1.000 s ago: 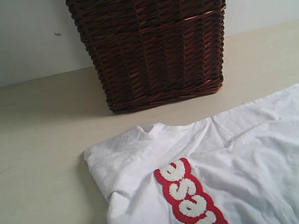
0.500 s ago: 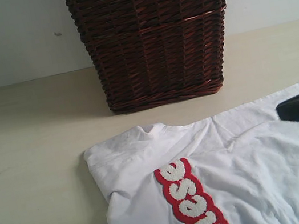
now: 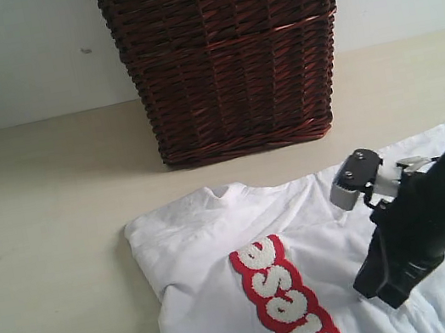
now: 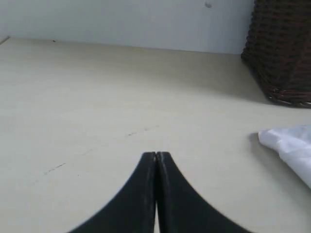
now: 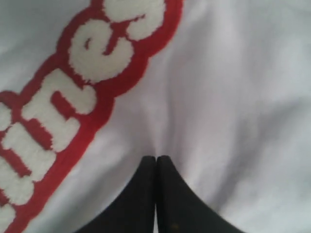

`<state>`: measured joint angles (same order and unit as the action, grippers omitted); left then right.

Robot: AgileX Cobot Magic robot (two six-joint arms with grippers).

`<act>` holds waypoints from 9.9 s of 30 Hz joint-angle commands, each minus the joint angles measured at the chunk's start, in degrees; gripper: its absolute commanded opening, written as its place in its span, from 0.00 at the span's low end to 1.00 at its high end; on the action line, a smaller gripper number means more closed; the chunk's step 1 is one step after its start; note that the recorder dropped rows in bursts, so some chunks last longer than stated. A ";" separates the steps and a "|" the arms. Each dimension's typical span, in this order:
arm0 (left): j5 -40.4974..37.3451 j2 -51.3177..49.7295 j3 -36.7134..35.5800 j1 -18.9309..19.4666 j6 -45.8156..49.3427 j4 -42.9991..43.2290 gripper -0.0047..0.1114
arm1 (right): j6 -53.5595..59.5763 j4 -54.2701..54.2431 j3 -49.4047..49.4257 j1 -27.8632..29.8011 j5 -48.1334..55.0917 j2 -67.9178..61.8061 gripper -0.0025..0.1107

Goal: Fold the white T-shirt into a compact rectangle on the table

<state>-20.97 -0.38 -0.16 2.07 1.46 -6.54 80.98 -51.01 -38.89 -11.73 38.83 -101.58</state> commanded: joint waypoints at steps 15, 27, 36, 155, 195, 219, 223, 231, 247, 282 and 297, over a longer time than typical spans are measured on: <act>0.43 0.38 0.16 0.09 -0.20 -0.14 0.04 | -33.21 19.22 -18.59 -15.62 -9.09 -12.42 0.02; 0.43 0.38 0.16 0.09 -0.20 -0.14 0.04 | -10.03 9.30 -19.00 -24.63 1.46 -2.67 0.02; 0.43 0.38 0.16 0.09 -0.20 -0.14 0.04 | -22.75 9.76 -23.02 -34.03 2.27 -12.69 0.02; 0.43 0.38 0.16 0.09 -0.20 -0.14 0.04 | -91.59 63.30 38.89 13.04 -24.87 101.58 0.23; -29.59 -83.10 48.76 -0.38 58.01 -42.13 0.04 | -91.59 63.30 38.89 13.04 -24.87 101.58 0.23; -7.91 -104.20 52.10 -7.51 91.67 -62.36 0.65 | -91.59 63.30 38.89 13.04 -24.87 101.58 0.23; -7.35 -105.67 52.10 -8.63 96.51 -66.94 0.70 | -91.59 63.30 38.89 13.04 -24.87 101.58 0.23; 1.48 -111.53 52.10 -14.23 100.47 -77.14 0.62 | -91.59 63.30 38.89 13.04 -24.87 101.58 0.23; -40.24 -101.67 55.44 -14.80 107.78 -59.55 0.04 | -91.59 63.30 38.89 13.04 -24.87 101.58 0.23; -28.30 -103.93 49.48 -16.91 105.24 -60.88 0.66 | -91.59 63.30 38.89 13.04 -24.87 101.58 0.23; -26.84 -106.43 49.48 -22.82 104.30 -60.59 0.05 | -91.59 63.30 38.89 13.04 -24.87 101.58 0.23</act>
<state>-47.16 -108.65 49.21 -20.33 106.83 -67.52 -11.06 12.35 -0.27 1.37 14.23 -0.32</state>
